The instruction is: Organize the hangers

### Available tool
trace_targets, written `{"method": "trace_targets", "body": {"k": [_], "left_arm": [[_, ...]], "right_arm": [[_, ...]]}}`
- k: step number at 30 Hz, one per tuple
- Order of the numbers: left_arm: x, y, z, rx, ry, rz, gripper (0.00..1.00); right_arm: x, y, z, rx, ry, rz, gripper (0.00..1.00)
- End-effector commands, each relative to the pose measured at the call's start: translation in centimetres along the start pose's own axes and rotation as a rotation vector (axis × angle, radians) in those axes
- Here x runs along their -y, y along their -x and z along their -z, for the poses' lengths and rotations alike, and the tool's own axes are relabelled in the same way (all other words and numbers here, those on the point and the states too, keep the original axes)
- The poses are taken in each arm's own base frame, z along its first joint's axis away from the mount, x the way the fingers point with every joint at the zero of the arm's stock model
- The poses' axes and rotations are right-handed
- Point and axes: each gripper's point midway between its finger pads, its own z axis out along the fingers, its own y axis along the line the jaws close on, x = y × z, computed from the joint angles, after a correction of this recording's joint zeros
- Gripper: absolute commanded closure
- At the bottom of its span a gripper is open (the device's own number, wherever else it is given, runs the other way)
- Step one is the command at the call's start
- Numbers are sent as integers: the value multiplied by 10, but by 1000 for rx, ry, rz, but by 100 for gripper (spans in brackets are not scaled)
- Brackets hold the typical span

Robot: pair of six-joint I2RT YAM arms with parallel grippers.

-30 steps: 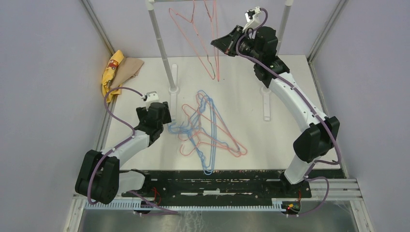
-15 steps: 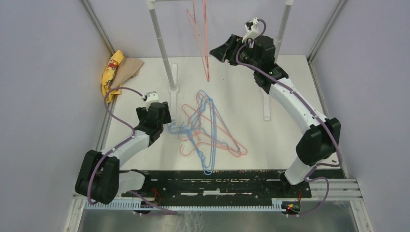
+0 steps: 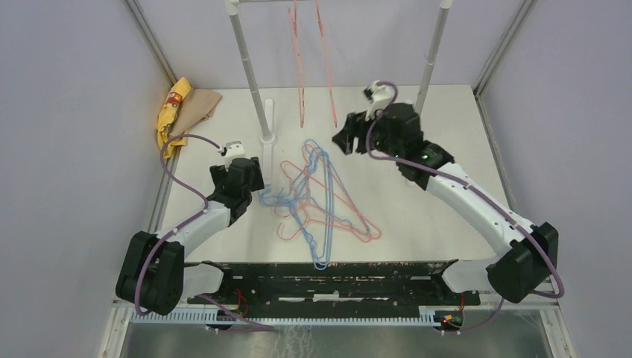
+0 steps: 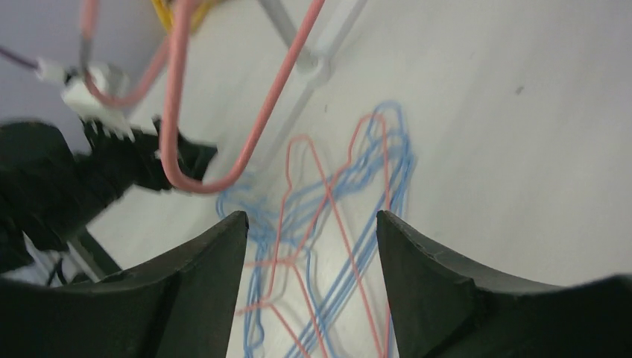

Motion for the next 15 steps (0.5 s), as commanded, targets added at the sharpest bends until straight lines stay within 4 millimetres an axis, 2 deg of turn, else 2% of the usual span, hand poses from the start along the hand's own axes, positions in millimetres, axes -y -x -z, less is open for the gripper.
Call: {"method": "trace_targets", "body": {"k": [1, 3, 5, 11, 15], "left_arm": [[1, 12, -1, 41, 15, 47, 1], [1, 13, -1, 42, 15, 48, 1], [1, 12, 0, 42, 14, 48, 1], [2, 12, -2, 38, 16, 44, 1], [2, 12, -2, 40, 14, 46, 1]], "right_arm": [[6, -139, -7, -385, -40, 180, 34], [3, -184, -5, -500, -32, 233, 38], [9, -215, -3, -564, -34, 262, 39], [7, -257, -11, -633, 29, 263, 45], [-6, -284, -10, -712, 79, 319, 50]]}}
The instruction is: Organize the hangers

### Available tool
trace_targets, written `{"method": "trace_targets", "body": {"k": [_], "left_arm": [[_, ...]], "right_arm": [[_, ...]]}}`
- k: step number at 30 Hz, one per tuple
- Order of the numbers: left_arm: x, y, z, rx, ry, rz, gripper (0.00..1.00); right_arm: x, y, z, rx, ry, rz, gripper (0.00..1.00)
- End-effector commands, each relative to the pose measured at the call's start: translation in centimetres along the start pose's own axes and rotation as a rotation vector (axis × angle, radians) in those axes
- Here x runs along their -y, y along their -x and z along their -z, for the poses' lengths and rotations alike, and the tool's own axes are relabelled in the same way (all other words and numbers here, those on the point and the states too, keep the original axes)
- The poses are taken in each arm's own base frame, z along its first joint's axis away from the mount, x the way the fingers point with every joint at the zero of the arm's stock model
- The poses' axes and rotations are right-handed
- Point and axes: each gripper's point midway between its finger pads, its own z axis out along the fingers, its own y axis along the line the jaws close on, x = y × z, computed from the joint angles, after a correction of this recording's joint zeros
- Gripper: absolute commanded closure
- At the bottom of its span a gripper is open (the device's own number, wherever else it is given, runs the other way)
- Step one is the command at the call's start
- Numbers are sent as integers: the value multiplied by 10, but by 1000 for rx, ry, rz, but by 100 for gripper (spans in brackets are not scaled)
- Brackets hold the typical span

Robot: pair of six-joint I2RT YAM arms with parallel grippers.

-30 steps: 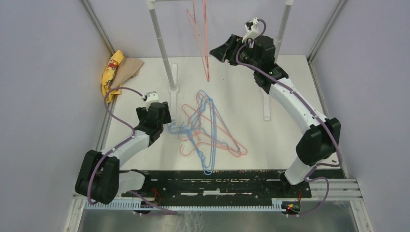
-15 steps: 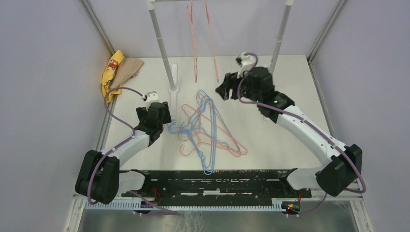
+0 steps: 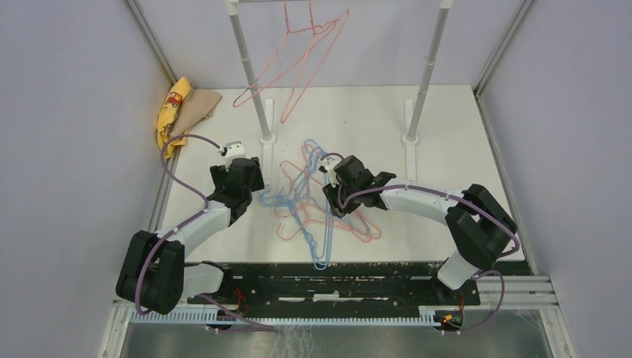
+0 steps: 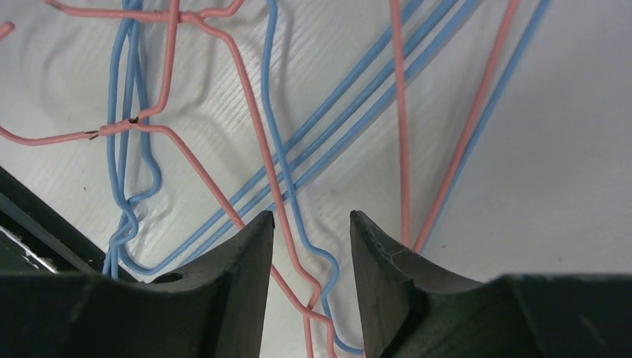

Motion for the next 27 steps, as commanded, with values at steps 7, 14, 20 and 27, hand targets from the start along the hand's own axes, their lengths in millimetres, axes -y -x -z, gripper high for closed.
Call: {"method": "trace_targets", "body": {"k": [7, 14, 20, 27], "left_arm": [[3, 14, -2, 42, 11, 50, 1], [2, 14, 0, 47, 7, 58, 1], [3, 17, 1, 54, 4, 65, 1], [7, 23, 5, 67, -22, 110, 1]], "right_arm": [[-44, 3, -17, 20, 66, 150, 51], [-45, -2, -25, 4, 57, 160, 52], [-42, -12, -35, -19, 44, 148, 57], [-41, -16, -38, -18, 27, 138, 66]]}}
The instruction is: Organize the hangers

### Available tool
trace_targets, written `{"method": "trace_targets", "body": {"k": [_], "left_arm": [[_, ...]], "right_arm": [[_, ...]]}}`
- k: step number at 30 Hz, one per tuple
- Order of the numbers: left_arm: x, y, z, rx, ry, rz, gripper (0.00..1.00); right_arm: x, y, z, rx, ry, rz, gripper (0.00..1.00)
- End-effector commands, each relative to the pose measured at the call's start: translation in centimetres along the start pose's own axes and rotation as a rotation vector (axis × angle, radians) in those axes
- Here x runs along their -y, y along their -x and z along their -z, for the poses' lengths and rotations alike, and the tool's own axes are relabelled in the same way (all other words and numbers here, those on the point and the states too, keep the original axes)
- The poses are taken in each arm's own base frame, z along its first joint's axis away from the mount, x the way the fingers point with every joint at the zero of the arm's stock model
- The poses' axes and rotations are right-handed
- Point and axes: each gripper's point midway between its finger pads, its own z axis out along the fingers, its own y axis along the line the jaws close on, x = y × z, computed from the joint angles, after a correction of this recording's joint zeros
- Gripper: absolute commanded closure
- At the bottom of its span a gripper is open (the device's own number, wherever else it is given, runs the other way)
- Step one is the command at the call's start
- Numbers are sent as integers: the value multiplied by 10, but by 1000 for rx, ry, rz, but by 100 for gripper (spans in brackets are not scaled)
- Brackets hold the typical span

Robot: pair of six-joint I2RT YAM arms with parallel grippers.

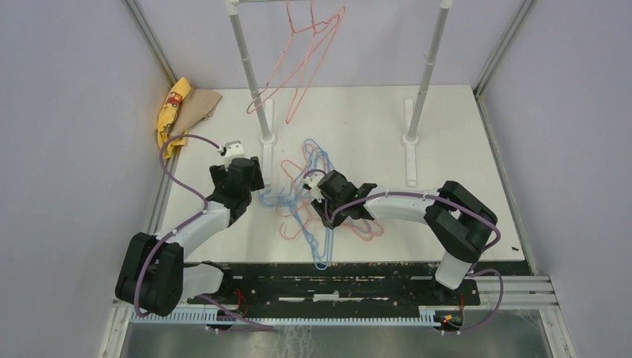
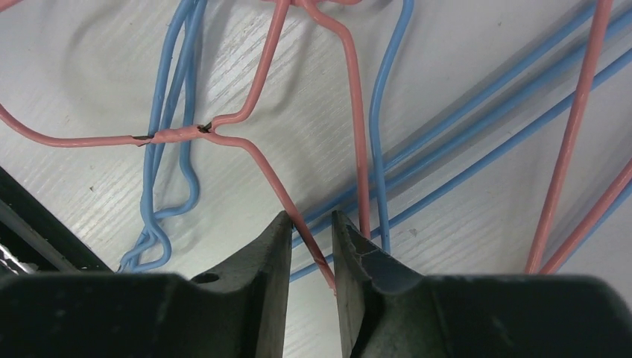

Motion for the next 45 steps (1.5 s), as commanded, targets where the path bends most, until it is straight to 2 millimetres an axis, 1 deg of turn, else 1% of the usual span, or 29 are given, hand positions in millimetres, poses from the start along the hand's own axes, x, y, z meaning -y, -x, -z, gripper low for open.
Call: {"method": "trace_targets", "body": {"k": [1, 3, 4, 5, 6, 7, 9, 12, 16, 19, 22, 27, 30, 31, 33, 38, 43, 45], "left_arm": [[7, 22, 4, 65, -19, 107, 1], [7, 25, 5, 69, -20, 110, 1], [8, 28, 6, 71, -21, 112, 1], [8, 31, 7, 73, -22, 115, 1], [9, 35, 8, 79, -24, 120, 1], [13, 39, 10, 80, -50, 126, 1], [17, 48, 14, 94, -76, 140, 1], [20, 53, 18, 106, -98, 158, 1], [21, 51, 17, 101, -101, 160, 1], [24, 56, 20, 103, -117, 166, 1], [32, 61, 23, 108, -162, 167, 1], [34, 53, 15, 86, -148, 128, 1], [38, 51, 11, 75, -144, 115, 1], [41, 51, 11, 74, -146, 110, 1], [45, 55, 11, 82, -146, 93, 1], [46, 61, 15, 103, -133, 76, 1], [42, 56, 13, 100, -115, 65, 1], [42, 52, 12, 93, -113, 62, 1]], "right_arm": [[2, 10, 1, 43, -26, -6, 68], [1, 14, 6, 58, -23, -8, 75], [-1, 19, 11, 74, -18, -6, 82], [-2, 22, 15, 83, -14, -7, 85], [-4, 26, 21, 98, -8, -8, 90], [-6, 31, 28, 117, 0, -7, 94], [-10, 41, 45, 154, 18, -6, 99], [-13, 51, 75, 208, 24, 0, 99], [-5, 59, 109, 281, -16, -18, 99], [12, 62, 129, 308, -83, -41, 99], [31, 61, 144, 326, -116, -82, 99], [56, 57, 169, 363, -149, -149, 99], [70, 62, 187, 417, -154, -198, 99], [72, 68, 195, 441, -133, -214, 99], [74, 79, 210, 480, -92, -238, 99], [61, 103, 245, 553, 29, -240, 99], [42, 119, 281, 619, 141, -221, 99], [36, 122, 292, 636, 171, -215, 99]]}}
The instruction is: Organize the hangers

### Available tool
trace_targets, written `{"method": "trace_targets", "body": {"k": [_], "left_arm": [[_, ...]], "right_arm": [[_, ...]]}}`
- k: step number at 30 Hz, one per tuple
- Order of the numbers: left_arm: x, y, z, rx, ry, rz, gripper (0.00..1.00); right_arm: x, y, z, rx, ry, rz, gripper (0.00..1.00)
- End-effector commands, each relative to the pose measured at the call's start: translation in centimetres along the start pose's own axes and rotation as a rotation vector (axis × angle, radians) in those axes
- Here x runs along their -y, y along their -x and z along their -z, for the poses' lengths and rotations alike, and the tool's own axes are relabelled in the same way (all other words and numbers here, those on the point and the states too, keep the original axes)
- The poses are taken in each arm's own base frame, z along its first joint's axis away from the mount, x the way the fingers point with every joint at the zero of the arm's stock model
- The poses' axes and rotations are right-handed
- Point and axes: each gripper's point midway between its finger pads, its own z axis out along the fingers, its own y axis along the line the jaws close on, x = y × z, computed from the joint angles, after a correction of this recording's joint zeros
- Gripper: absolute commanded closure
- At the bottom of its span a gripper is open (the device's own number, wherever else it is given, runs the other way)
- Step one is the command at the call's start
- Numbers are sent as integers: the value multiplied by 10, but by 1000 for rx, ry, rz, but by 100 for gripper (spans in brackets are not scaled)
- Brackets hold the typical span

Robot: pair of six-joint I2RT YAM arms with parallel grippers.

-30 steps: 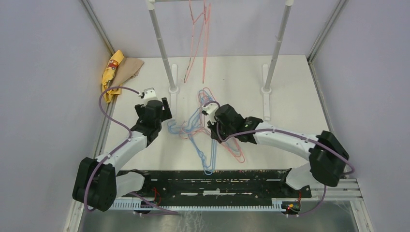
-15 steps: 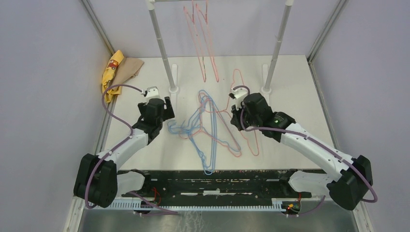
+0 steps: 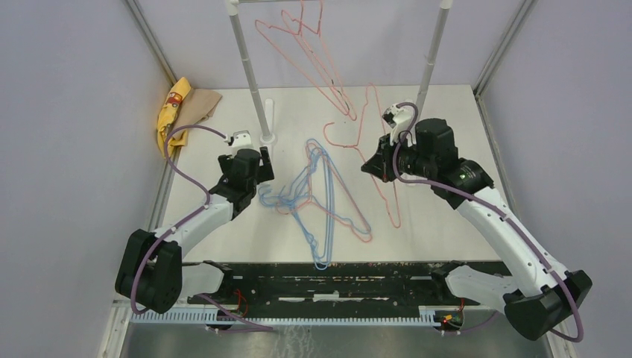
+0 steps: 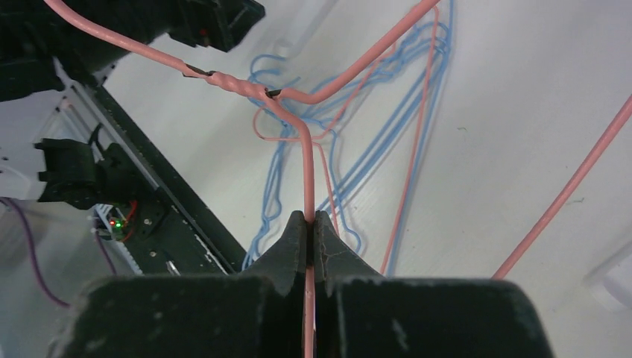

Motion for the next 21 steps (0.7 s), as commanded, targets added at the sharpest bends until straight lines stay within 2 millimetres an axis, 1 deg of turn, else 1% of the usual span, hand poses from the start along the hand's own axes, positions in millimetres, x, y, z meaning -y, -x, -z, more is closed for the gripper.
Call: {"method": "trace_targets", "body": {"k": [1, 5, 8, 11, 14, 17, 19, 21], "left_arm": [[-1, 18, -1, 62, 20, 10, 1], [-1, 16, -1, 57, 22, 8, 1], [-1, 18, 1, 63, 18, 11, 1], [-2, 21, 3, 72, 15, 17, 1], [-3, 23, 5, 79, 16, 21, 1], [-4, 24, 6, 85, 20, 19, 1], [-7, 25, 6, 87, 33, 14, 1], [-7, 27, 7, 90, 37, 13, 1]], "right_arm": [[-38, 39, 33, 103, 151, 17, 99], [-40, 49, 39, 131, 148, 12, 99], [-34, 68, 40, 177, 126, 2, 99], [-30, 91, 39, 219, 121, -11, 99], [-35, 112, 32, 243, 185, -41, 99], [-41, 124, 20, 229, 256, -81, 99], [-41, 135, 15, 236, 269, -84, 99], [-39, 153, 15, 275, 275, -90, 99]]}}
